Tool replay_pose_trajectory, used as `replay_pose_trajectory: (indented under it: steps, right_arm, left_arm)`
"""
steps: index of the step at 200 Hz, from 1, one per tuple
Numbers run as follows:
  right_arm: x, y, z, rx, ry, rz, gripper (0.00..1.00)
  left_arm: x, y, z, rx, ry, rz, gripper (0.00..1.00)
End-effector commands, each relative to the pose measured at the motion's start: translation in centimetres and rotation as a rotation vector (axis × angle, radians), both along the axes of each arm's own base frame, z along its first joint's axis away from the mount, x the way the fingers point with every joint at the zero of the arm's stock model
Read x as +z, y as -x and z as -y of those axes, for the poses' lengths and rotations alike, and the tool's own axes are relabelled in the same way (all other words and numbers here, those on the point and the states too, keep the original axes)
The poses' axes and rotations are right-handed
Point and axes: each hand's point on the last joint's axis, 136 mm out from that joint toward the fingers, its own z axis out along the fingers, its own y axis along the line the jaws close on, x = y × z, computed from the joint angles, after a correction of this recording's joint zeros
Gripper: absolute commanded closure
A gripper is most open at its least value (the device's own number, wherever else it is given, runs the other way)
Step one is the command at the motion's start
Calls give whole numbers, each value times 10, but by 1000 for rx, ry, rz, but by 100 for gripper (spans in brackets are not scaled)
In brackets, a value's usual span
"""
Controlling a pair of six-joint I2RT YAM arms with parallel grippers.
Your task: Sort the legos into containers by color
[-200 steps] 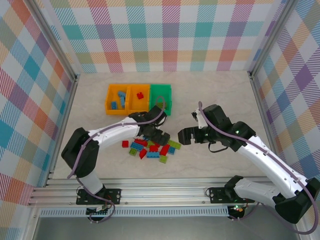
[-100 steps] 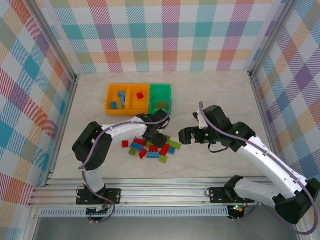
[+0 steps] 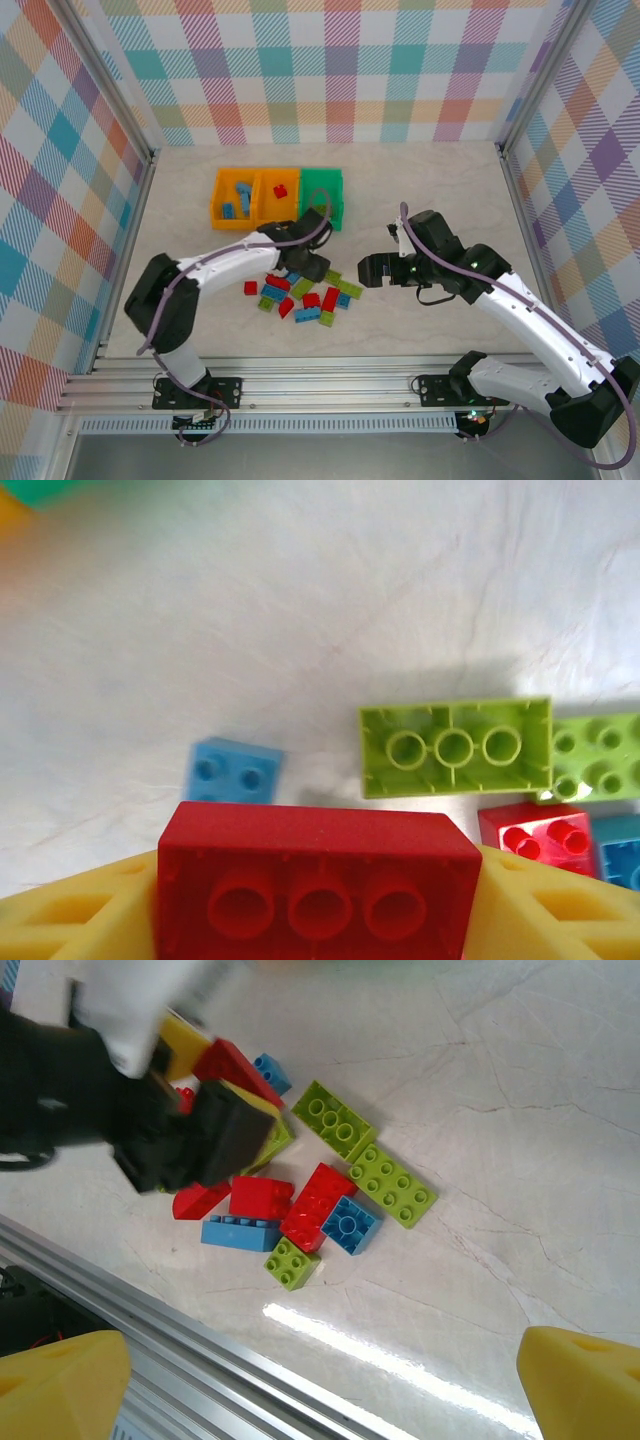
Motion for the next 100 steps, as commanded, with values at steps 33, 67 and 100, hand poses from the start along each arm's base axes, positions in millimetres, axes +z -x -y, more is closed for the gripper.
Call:
replay_pose_trajectory:
  steps: [33,67,100]
  right_arm:
    - [14,-2,-6,-5,-63,16,0]
    - [15,0,-6,-2,-71,14,0]
    - [16,3,-4,-8,-81,15,0]
  left_arm:
    - [63,-119,-83,387,126,179,32]
    - [55,-180,-85,413,189,180,30]
    - [48,-214,-84,421,194,160,18]
